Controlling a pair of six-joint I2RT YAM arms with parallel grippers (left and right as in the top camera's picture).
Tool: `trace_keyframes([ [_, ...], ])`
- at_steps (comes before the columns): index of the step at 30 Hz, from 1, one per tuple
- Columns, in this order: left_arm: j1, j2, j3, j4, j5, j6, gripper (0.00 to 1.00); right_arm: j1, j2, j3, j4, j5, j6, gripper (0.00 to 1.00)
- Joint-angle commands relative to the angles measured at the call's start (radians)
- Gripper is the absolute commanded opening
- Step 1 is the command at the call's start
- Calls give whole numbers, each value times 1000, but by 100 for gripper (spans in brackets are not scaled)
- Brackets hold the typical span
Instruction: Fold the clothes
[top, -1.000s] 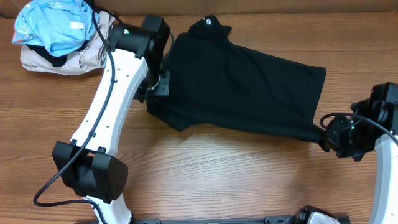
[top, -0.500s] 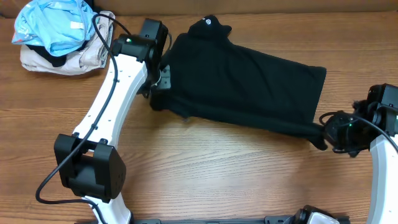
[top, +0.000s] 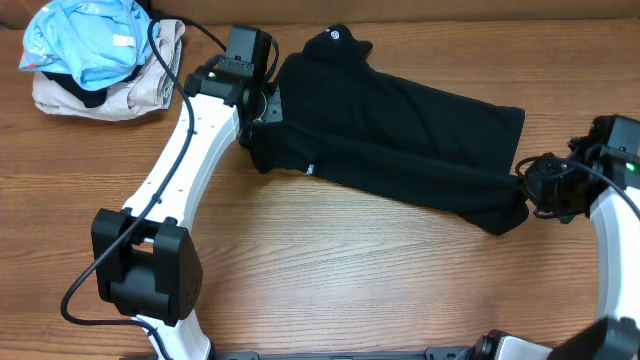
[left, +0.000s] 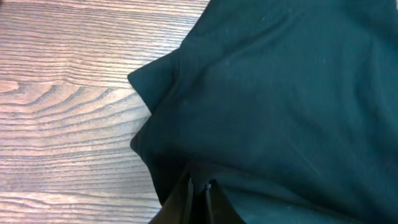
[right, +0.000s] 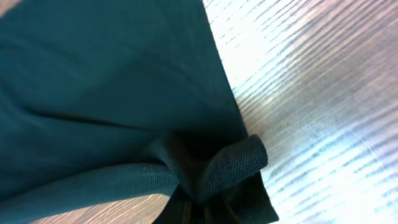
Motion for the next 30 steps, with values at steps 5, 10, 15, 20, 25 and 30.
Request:
trace_keyframes([
  [5, 2, 39, -24, 51, -13, -20, 21, 38, 131, -3, 105, 18, 5, 4],
  [10, -2, 127, -24, 116, -6, -20, 39, 62, 187, -3, 192, 18, 5, 37],
  [15, -2, 141, -19, 114, -4, -7, 53, 61, 198, -3, 213, 18, 5, 83],
  [20, -2, 124, 71, -32, 25, 49, 70, 61, 198, -3, 209, 18, 5, 88],
  [25, -2, 79, 167, -163, 25, 90, 76, 62, 198, -3, 213, 14, 5, 89],
  [30, -3, 69, 153, -201, 47, 123, 76, 62, 198, -3, 209, 14, 5, 89],
])
